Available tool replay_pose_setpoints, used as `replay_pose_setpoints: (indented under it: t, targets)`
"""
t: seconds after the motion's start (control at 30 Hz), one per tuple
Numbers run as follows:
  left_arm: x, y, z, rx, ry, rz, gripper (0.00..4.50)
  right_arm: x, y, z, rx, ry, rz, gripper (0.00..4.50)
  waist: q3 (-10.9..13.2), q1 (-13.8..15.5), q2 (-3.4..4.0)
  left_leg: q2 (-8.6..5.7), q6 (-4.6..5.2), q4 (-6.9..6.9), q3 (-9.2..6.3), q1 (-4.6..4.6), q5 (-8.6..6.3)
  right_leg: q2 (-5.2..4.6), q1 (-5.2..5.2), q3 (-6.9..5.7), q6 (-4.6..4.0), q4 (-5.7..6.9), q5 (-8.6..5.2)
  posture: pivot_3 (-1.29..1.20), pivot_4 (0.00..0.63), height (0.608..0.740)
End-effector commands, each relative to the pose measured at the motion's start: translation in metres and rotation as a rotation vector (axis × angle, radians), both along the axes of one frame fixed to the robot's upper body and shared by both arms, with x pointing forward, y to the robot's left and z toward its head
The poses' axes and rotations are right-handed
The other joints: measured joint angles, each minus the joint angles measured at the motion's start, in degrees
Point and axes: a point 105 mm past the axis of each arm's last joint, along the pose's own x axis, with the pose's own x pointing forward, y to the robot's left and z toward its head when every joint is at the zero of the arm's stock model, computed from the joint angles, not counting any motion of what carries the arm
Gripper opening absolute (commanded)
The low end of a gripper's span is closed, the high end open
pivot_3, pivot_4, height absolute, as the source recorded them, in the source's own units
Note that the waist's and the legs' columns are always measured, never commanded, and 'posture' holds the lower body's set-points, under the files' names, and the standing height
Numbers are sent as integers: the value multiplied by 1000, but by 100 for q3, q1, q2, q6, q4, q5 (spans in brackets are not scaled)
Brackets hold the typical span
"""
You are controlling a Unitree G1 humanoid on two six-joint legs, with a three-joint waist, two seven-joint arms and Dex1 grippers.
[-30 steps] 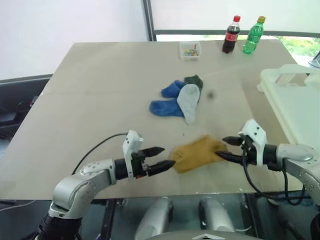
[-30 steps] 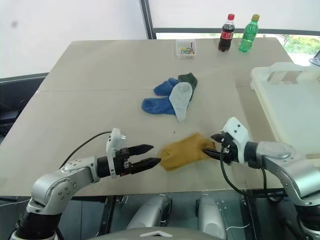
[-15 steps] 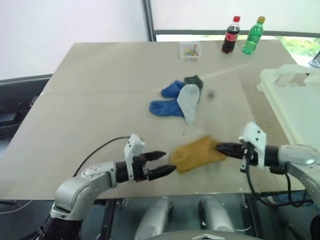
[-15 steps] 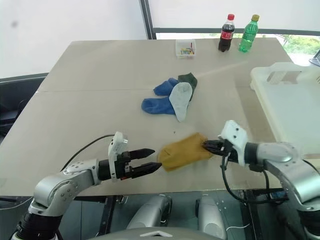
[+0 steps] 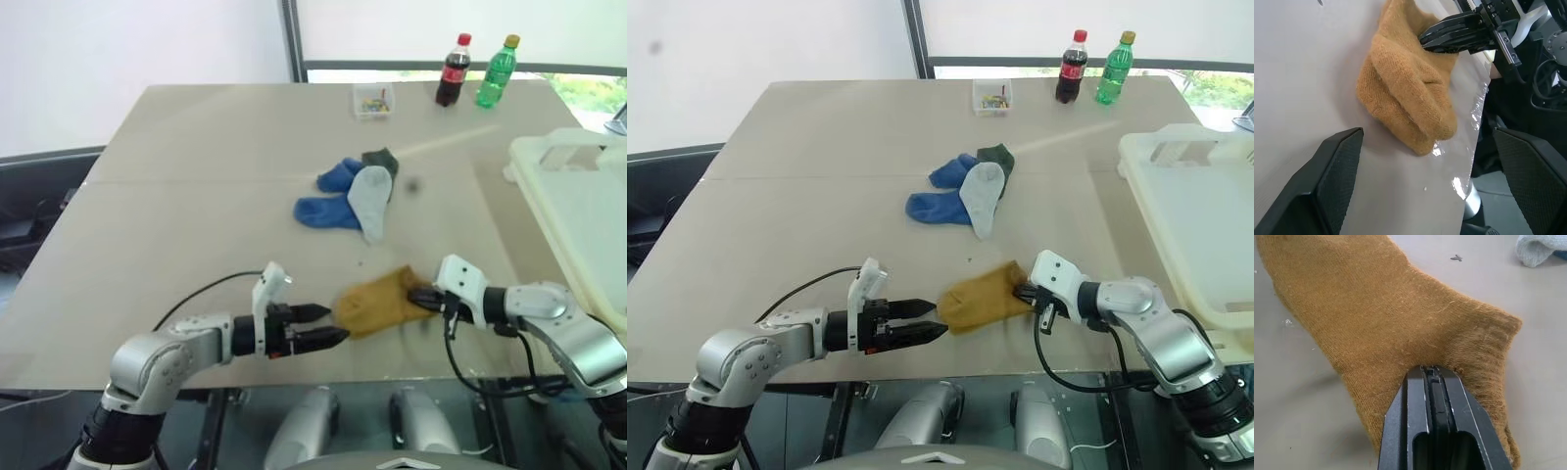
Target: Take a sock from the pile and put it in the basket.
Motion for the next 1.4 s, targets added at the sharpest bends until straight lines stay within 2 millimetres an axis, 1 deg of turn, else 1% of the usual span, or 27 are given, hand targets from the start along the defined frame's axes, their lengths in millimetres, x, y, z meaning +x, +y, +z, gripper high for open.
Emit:
replay_pose_setpoints:
  t: [0.03, 0.17, 0.37, 0.5, 0.57, 0.7, 0.87, 1.13, 1.4]
  targets:
    - [-8, -8, -13, 16, 99, -39, 4500, -2, 2, -2, -4, 6, 1, 139, -2, -3, -3, 0, 0, 0, 0, 0, 0, 0, 0, 1, 0, 0, 0, 0, 150, 740]
    - [-6, -15, -15, 25, 109, -63, 4500, -2, 3, 1, 6, -4, -11, 139, -4, -3, -2, 0, -1, 0, 0, 1, 0, 0, 0, 2, 0, 0, 0, 0, 150, 740]
    - [-1, -28, -9, -26, 111, -79, 4500, -3, 3, 3, 15, -11, -28, 139, -7, 2, -6, -1, -1, 0, 0, 1, 0, 0, 0, 2, 0, 0, 0, 0, 150, 740]
    - [10, -45, 10, -155, 7, -88, 4500, -2, 1, 3, 15, -14, -45, 139, -6, 4, -7, -1, -1, 1, 0, -1, 1, -1, -1, 2, 0, 0, 1, 0, 150, 740]
    - [10, -50, 19, -208, -12, -111, 4500, -2, 1, 4, 19, -17, -54, 139, -5, 4, -9, -2, -1, 3, -1, -4, 1, -1, -2, 1, 0, 0, 1, 0, 150, 740]
    - [13, -56, 30, -241, -133, -171, 4500, -1, 0, 6, 26, -21, -65, 139, -4, 0, -8, 0, -2, 3, -2, -5, 1, 0, -3, -2, 0, 0, 0, 0, 150, 740]
    - [20, -66, 40, -287, -214, -195, 4500, -1, -2, 9, 29, -27, -80, 139, -4, 4, -9, -3, -1, 4, -1, -6, 1, -2, -2, 0, 0, 0, 1, 0, 150, 740]
    - [26, -83, 38, -312, -263, -249, 4500, -4, -4, 12, 38, -32, -99, 139, -4, 5, -10, -4, -1, 4, -3, -9, 1, 0, -3, -3, 0, -1, 1, 0, 150, 740]
    - [33, -97, 39, -351, -271, -262, 4500, -5, -4, 16, 39, -54, -108, 139, -3, 4, -11, -4, -1, 6, -5, -11, 1, 0, -4, -4, 1, -1, 1, 0, 150, 740]
